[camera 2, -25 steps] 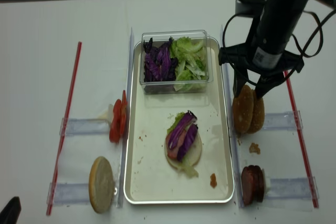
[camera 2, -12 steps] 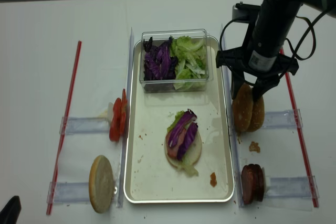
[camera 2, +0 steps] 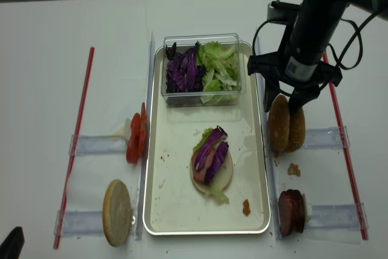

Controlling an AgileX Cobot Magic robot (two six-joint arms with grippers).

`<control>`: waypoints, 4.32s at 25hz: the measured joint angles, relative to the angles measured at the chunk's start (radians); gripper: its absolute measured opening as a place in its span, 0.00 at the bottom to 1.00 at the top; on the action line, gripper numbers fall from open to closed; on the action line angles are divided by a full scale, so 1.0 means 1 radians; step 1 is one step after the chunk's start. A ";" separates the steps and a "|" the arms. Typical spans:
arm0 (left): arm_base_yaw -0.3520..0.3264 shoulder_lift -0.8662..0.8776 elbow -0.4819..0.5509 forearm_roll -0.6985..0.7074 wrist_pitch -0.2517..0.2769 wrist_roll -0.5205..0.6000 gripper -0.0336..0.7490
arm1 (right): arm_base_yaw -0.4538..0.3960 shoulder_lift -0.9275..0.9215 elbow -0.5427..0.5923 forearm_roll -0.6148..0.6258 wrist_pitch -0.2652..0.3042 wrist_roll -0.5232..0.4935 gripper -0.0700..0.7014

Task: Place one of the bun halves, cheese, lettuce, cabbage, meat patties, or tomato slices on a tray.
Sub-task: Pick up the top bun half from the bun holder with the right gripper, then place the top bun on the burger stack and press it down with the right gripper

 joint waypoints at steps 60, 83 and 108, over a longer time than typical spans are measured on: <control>0.000 0.000 0.000 0.000 0.000 0.000 0.58 | 0.000 0.040 -0.003 0.045 0.032 -0.042 0.28; 0.000 0.000 0.000 0.000 0.000 0.000 0.58 | 0.000 0.040 -0.070 0.177 0.020 -0.112 0.27; 0.000 0.000 0.000 0.000 0.000 0.000 0.58 | 0.000 -0.126 0.232 0.733 -0.158 -0.614 0.26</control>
